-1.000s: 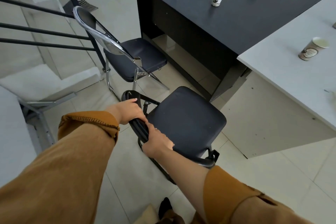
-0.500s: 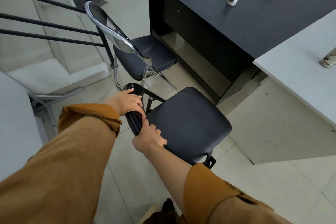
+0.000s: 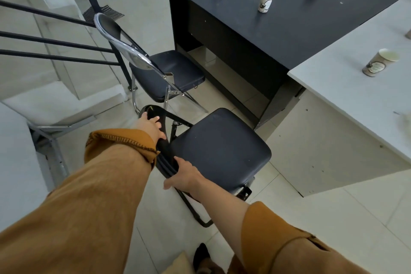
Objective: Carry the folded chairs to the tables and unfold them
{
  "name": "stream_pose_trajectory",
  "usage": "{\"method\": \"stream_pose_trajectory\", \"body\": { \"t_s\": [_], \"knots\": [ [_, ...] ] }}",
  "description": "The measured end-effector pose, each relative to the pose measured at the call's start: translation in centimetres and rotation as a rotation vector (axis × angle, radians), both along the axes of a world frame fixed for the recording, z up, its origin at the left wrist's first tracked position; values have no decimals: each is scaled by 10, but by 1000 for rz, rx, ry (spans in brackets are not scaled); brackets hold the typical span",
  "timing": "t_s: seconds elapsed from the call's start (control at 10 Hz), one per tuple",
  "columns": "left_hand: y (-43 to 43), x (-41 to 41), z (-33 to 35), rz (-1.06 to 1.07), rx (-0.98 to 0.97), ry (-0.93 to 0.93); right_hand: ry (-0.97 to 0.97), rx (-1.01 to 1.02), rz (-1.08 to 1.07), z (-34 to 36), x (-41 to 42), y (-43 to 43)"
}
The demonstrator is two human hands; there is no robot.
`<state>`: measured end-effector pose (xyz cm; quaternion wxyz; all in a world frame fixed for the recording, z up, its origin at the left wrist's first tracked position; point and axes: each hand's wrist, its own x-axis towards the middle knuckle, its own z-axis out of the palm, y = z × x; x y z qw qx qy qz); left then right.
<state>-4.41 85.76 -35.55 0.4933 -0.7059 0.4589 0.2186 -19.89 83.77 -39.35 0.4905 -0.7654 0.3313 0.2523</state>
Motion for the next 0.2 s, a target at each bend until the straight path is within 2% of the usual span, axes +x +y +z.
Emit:
{"method": "stream_pose_trajectory", "body": {
  "t_s": [0.1, 0.2],
  "knots": [
    [-23, -21, 5, 72, -3, -24, -9, 50, 32, 3, -23, -9],
    [-56, -41, 12, 175, -202, 67, -60, 178, -25, 3, -50, -28]
  ]
}}
